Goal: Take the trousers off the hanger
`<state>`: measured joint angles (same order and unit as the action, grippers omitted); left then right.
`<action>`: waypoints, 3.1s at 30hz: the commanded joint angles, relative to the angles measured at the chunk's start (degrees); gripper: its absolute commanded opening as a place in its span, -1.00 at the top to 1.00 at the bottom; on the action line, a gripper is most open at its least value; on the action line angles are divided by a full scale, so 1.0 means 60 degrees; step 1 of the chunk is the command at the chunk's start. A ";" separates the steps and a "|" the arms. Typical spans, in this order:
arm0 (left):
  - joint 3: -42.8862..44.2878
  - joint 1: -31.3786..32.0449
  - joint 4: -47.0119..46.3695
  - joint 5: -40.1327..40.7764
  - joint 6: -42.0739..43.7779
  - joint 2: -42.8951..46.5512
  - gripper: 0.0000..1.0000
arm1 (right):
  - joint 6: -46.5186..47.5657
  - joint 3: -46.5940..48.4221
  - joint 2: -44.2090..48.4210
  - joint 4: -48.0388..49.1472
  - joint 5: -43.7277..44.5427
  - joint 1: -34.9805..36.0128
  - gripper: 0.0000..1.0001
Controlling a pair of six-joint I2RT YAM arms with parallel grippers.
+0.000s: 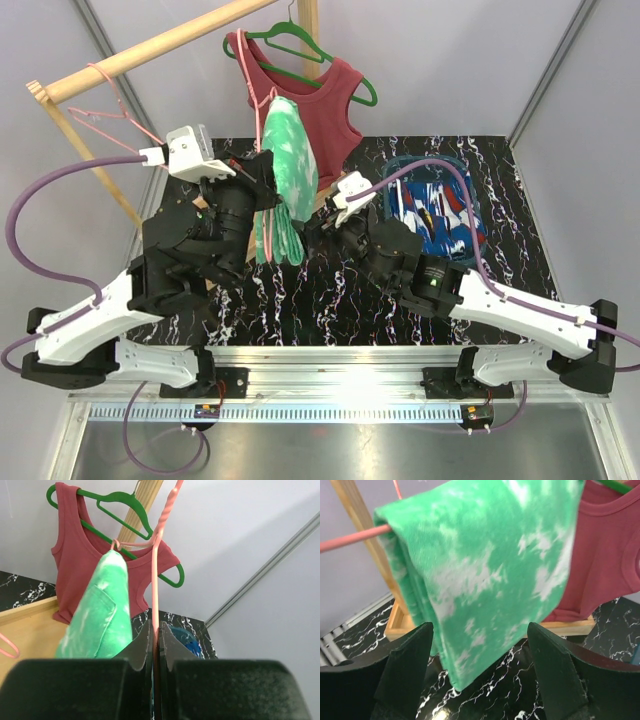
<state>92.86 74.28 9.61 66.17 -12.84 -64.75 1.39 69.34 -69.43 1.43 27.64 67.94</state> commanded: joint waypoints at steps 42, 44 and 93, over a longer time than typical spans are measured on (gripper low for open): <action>0.1106 0.1419 -0.4648 0.2067 0.1774 -0.0898 1.00 | 0.2376 0.1055 -0.1231 0.3790 0.1326 0.0278 -0.64; 0.1047 0.1419 -0.4677 0.2053 0.1774 -0.0840 1.00 | 0.2157 0.1143 -0.1304 0.3600 0.1297 0.0278 -0.64; 0.3097 0.1419 0.0931 0.0121 -0.0408 -0.1014 1.00 | 0.5613 0.1012 -0.1392 0.3643 -0.2994 -0.0176 -0.31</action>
<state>107.24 82.52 15.25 73.69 -13.61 -70.61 30.65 73.97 -78.74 22.13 15.03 67.22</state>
